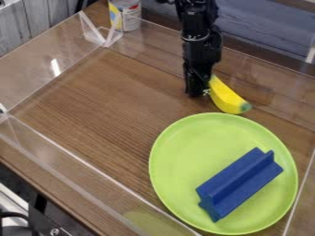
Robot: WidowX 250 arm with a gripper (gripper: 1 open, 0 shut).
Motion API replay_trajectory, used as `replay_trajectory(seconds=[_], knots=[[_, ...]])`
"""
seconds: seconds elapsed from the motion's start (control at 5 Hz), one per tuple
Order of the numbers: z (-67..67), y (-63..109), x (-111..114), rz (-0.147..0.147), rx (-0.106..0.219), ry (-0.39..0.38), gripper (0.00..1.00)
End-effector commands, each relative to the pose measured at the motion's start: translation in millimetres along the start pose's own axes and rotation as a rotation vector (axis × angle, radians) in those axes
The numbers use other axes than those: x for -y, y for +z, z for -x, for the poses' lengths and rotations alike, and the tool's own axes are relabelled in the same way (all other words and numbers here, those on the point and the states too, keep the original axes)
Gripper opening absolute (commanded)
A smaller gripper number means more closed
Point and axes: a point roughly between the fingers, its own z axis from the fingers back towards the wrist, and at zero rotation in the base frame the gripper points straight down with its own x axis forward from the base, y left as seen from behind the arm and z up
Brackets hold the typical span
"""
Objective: Remove the banana from inside the green plate and put it on the table
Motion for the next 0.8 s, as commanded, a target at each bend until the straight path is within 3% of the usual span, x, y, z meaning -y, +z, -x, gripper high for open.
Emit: replay_trajectory(seconds=[0.0,0.6], knots=[[-3.4,10.2,-8.9,-0.03,0.03,0.01,0.0],[-2.2,8.1,-9.3,-0.019,0.035,0.019,0.0]])
